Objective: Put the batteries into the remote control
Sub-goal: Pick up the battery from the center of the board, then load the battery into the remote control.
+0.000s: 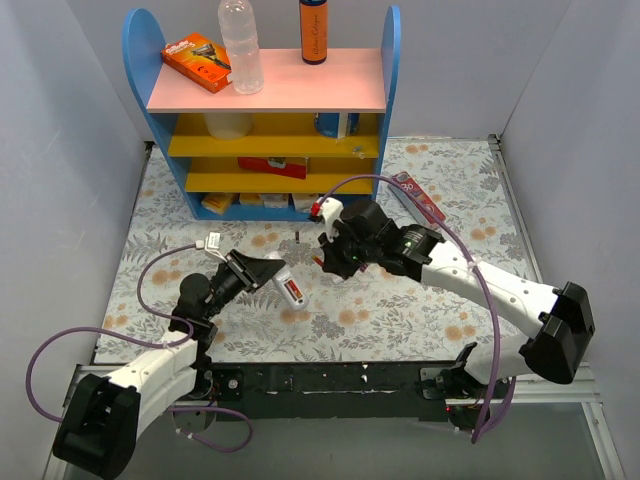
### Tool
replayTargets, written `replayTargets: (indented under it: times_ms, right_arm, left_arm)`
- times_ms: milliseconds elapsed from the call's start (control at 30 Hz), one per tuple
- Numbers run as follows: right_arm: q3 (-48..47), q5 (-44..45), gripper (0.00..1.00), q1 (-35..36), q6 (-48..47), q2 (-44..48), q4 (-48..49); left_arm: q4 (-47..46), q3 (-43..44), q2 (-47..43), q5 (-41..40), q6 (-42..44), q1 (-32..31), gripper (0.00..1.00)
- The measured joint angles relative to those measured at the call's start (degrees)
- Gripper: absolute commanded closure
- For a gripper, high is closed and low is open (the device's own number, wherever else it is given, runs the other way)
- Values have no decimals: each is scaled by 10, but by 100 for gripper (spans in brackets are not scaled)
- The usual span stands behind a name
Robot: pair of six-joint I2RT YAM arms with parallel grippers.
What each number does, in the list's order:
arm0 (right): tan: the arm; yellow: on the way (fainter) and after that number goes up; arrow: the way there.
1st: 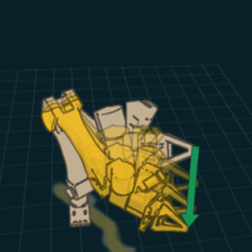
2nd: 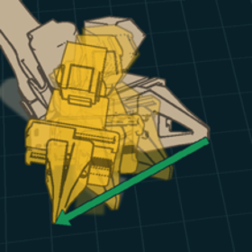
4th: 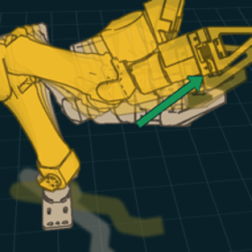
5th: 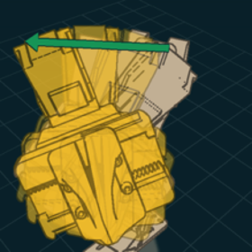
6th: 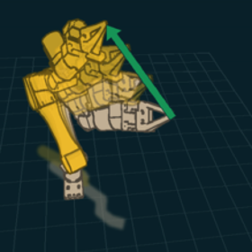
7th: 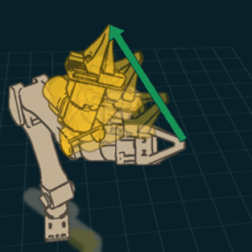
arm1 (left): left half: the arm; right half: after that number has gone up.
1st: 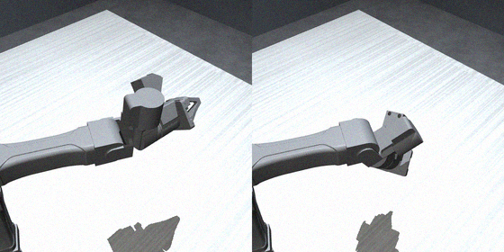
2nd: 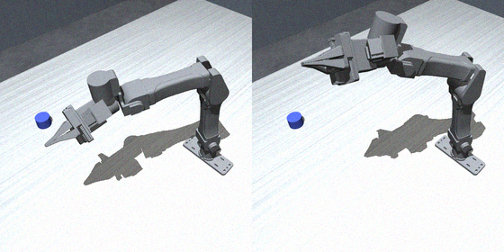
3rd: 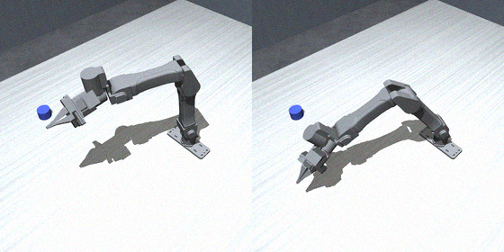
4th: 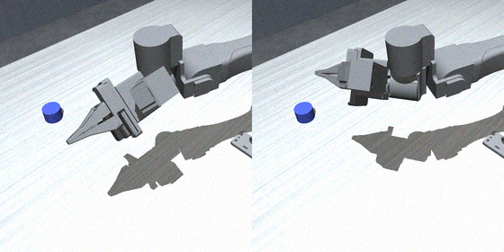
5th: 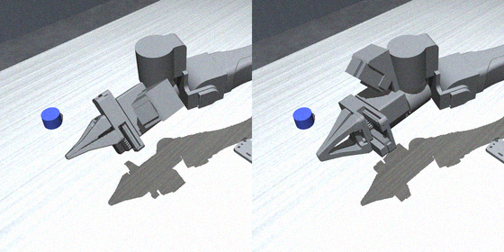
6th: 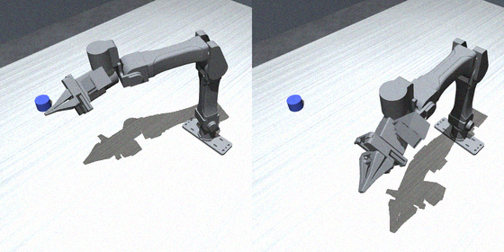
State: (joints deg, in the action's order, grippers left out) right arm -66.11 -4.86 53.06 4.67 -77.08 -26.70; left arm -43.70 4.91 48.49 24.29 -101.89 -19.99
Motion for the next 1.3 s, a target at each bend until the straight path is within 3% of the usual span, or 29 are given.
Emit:
replayTargets:
  times_ms: [400, 1300]
  right_arm:
    - [-166, 35, 99, 94, 0, -146, -111]
    - [-347, 71, 99, 113, -11, -282, -277]
  left_arm:
    - [-49, -19, 19, -82, -75, 0, 100]
    - [-87, -22, 64, -143, -117, -14, 100]
